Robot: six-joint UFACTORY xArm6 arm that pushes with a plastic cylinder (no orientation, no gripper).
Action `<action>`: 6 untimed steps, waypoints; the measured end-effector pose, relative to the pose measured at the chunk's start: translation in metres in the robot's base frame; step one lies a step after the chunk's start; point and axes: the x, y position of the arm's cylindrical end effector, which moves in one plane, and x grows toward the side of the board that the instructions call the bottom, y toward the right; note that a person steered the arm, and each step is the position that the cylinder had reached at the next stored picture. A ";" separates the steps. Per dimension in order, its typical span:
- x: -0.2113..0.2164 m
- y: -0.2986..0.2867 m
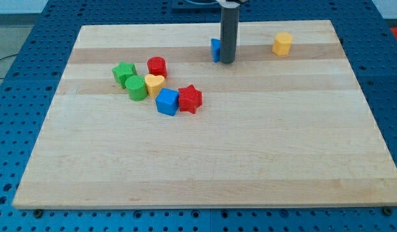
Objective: Move blue cube to the left of blue triangle
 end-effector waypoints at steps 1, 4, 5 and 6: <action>0.019 -0.052; -0.021 -0.015; 0.082 -0.017; 0.161 -0.014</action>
